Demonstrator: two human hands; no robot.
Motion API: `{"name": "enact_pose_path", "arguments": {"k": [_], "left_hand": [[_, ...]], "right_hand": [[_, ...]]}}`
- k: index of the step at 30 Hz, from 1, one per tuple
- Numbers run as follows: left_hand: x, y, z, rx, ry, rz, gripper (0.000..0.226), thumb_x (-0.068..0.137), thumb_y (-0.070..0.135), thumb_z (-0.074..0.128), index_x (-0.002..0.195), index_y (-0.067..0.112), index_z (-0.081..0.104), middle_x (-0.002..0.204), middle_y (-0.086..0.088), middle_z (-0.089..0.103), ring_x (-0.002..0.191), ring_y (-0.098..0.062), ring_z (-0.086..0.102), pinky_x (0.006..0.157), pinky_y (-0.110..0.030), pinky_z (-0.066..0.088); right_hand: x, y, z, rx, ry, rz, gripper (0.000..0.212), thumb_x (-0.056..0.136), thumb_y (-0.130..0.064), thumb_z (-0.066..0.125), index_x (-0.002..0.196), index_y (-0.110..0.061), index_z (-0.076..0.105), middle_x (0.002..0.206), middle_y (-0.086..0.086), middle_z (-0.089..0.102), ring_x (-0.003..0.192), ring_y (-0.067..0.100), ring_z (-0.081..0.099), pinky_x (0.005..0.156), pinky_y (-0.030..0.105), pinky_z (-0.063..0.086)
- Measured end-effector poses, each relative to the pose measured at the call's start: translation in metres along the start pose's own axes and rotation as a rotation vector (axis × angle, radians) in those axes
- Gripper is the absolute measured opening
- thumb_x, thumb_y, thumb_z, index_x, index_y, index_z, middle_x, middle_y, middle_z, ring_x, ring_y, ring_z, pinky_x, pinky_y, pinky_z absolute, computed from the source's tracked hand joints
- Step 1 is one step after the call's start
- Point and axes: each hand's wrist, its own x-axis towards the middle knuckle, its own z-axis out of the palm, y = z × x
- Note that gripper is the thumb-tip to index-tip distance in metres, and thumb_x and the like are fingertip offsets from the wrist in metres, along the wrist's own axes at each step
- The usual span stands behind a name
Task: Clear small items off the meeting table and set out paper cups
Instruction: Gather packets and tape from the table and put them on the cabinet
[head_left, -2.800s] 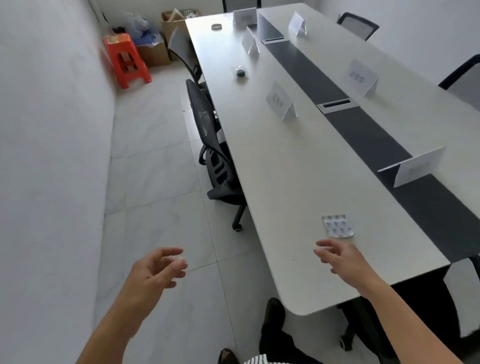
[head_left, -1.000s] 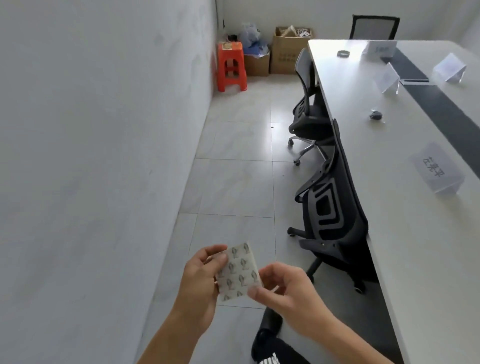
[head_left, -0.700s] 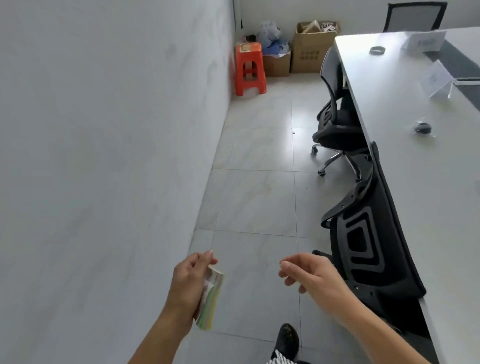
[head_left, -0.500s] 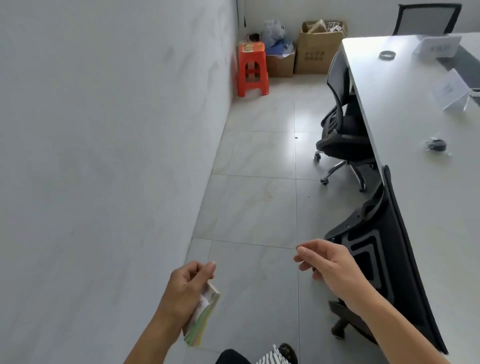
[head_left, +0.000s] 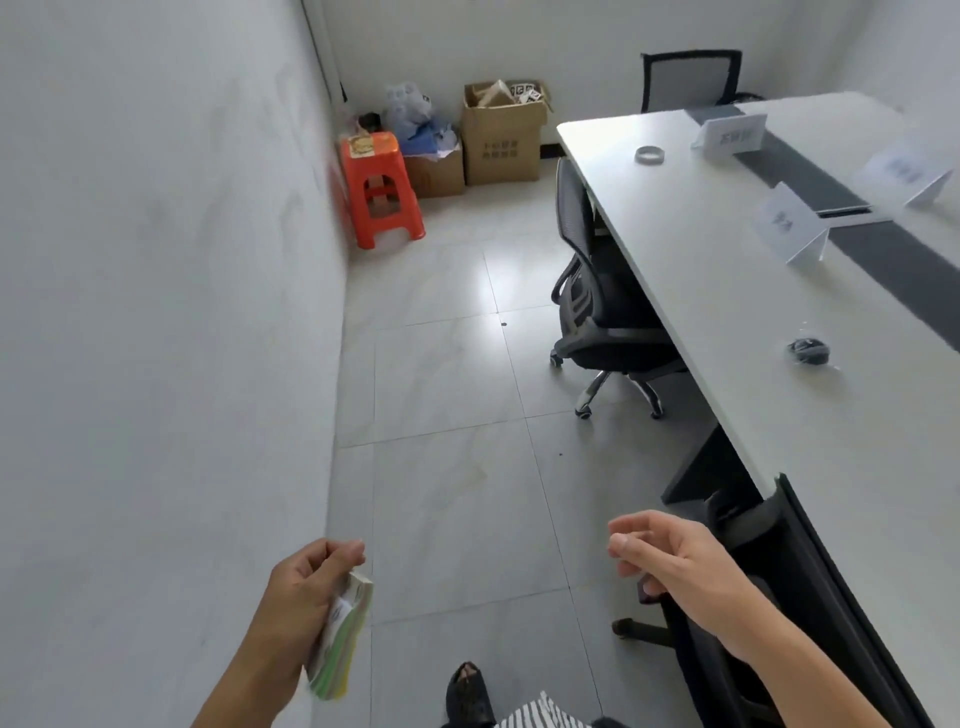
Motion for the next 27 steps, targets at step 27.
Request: {"name": "enact_pose_path", "arguments": {"k": [27], "left_hand": [[0.400, 0.288, 0.283, 0.398, -0.530, 0.007, 0.024, 0.089, 0.022, 0.066, 0.073, 0.004, 0.066, 0.051, 0.000, 0.050, 0.041, -0.012, 0.046, 0.045, -0.023, 0.036]], "right_hand": [[0.355, -0.071, -0.216, 0.170, 0.402, 0.155, 0.026, 0.073, -0.057, 0.069, 0.094, -0.042, 0.069, 0.089, -0.008, 0.073, 0.086, 0.010, 0.069, 0.075, 0.029, 0.054]]}}
